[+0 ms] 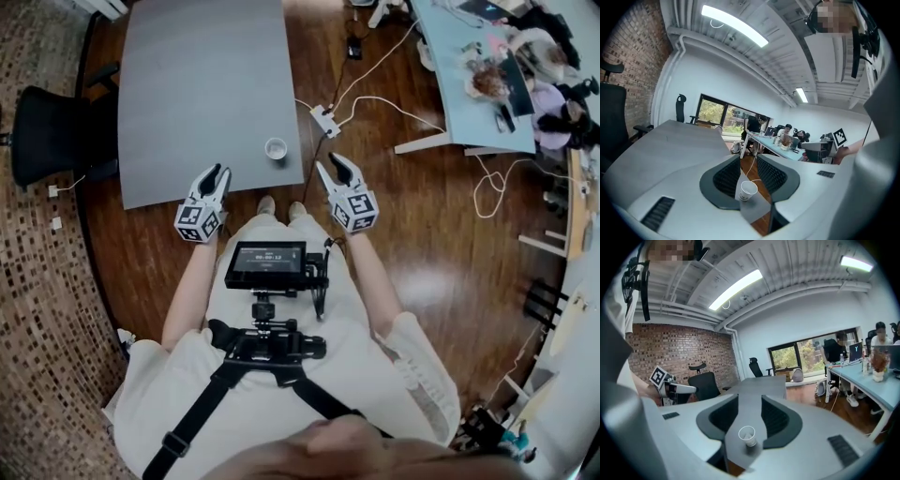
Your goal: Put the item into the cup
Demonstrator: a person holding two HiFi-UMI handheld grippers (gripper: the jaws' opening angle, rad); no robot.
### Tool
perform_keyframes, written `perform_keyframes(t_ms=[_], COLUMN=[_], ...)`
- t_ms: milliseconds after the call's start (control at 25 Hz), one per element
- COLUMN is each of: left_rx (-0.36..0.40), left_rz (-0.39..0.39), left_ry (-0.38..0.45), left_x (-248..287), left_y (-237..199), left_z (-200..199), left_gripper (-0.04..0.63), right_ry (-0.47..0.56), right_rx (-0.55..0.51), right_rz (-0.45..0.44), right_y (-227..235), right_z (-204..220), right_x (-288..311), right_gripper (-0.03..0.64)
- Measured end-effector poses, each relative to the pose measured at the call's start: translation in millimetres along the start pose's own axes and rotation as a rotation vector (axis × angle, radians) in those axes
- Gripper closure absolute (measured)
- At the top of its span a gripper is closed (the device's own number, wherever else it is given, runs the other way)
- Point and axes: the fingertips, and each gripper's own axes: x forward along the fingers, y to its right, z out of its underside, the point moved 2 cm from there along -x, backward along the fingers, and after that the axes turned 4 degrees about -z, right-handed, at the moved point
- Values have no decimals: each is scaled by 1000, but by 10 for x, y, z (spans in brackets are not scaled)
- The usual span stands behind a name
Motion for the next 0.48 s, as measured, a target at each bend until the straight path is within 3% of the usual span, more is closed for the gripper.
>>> perform_keyframes(t_ms=[480], left_rx=[-65], left_rz=[-105], left_ry=[37], left_x=[-287], left_y=[-109], left_z=[208], left_gripper=[482], right_ry=[-97], right_rx=[-55], right_rz=[-120], right_y=[-132], right_z=[446], right_x=[186], right_gripper=[445])
